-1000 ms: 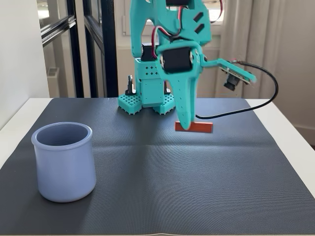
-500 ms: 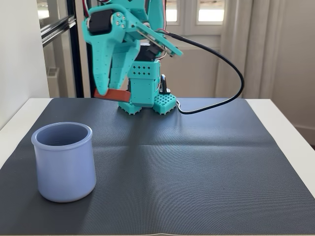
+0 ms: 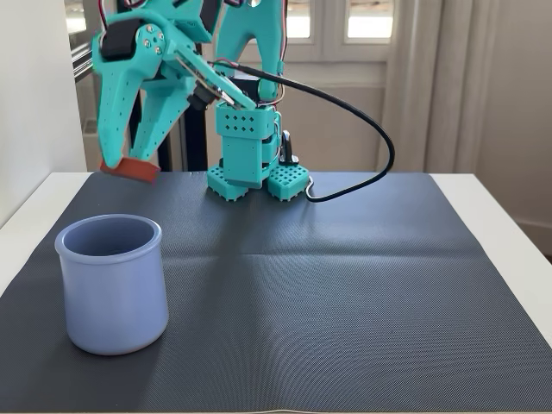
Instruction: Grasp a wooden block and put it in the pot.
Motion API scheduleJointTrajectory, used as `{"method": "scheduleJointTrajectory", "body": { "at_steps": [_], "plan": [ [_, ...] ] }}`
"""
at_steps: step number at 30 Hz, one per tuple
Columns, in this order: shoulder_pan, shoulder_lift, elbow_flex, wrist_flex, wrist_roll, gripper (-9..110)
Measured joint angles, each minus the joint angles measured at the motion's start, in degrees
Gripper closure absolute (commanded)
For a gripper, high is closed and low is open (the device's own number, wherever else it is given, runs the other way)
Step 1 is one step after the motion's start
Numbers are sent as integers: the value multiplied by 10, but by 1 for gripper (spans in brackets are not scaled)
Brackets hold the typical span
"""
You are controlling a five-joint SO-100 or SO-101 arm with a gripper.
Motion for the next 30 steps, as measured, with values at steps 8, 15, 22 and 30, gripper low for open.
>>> {"method": "scheduleJointTrajectory", "body": {
  "at_steps": [8, 15, 22, 30],
  "plan": [
    [-21, -52, -44, -11, 0, 101],
    [-16, -56, -50, -11, 0, 101],
    [-3, -58, -52, -11, 0, 101],
    [7, -58, -57, -11, 0, 101]
  ]
}}
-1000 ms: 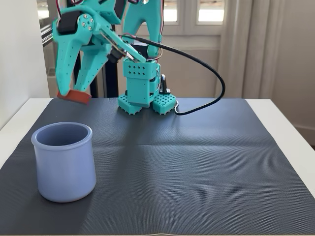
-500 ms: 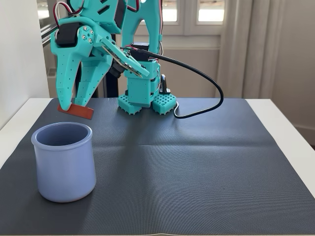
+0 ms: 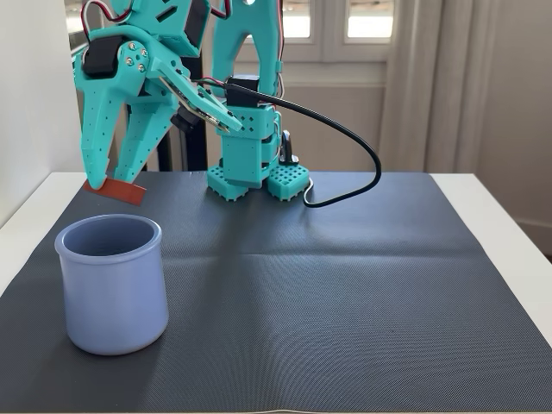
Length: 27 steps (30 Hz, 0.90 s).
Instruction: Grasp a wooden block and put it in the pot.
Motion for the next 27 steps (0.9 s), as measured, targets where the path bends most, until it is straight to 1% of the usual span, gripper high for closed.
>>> {"method": "scheduleJointTrajectory", "body": {
  "at_steps": [2, 6, 13, 15, 18, 23, 27],
  "plan": [
    [-1, 0, 0, 0, 0, 99],
    [-1, 0, 0, 0, 0, 92],
    [-1, 0, 0, 0, 0, 92],
    [-1, 0, 0, 0, 0, 93],
    [-1, 0, 0, 0, 0, 101],
    [-2, 0, 0, 7, 0, 101],
    [-19, 4, 0, 28, -37, 101]
  ]
}}
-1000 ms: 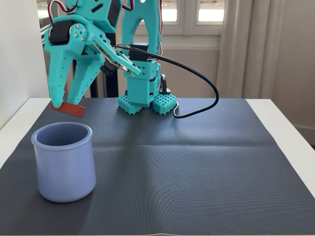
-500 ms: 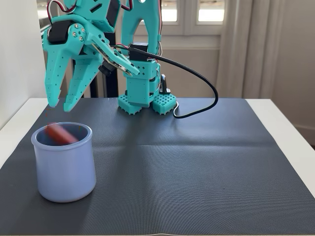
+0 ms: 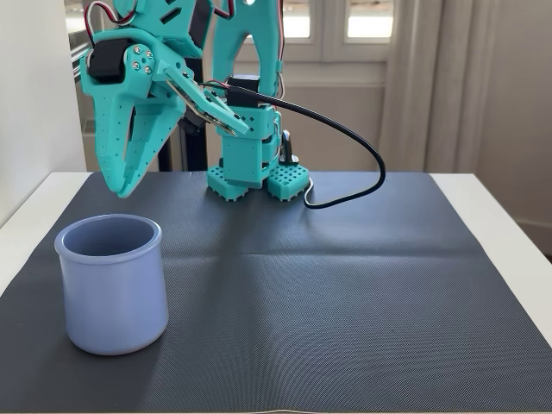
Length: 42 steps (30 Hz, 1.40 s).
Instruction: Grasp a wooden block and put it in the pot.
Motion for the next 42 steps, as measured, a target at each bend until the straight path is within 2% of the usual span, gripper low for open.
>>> {"method": "scheduleJointTrajectory", "body": {
  "at_steps": [7, 23, 30, 37, 42],
  "plan": [
    [-19, 143, 51, 44, -51, 101],
    [-109, 607, 456, 44, -70, 101],
    [-112, 712, 589, 44, -72, 101],
    [-113, 773, 655, 44, -70, 101],
    [-113, 822, 690, 44, -119, 101]
  ]
}}
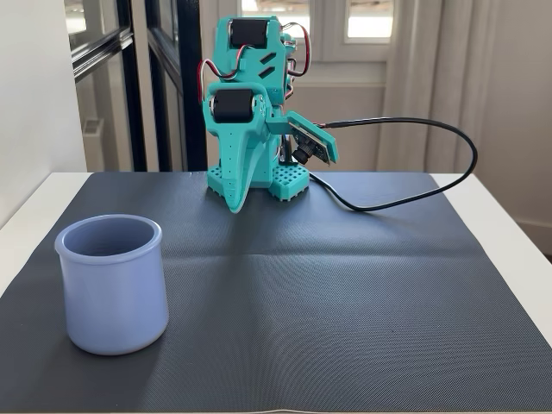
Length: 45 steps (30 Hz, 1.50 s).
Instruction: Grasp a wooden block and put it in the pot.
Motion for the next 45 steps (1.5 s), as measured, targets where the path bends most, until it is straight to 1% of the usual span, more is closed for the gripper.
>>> {"method": "scheduleJointTrajectory", "body": {
  "at_steps": [3, 9, 45],
  "plan": [
    [0, 33, 21, 0, -30, 101],
    [0, 79, 39, 15, -32, 101],
    [0, 83, 40, 16, -37, 101]
  ]
}}
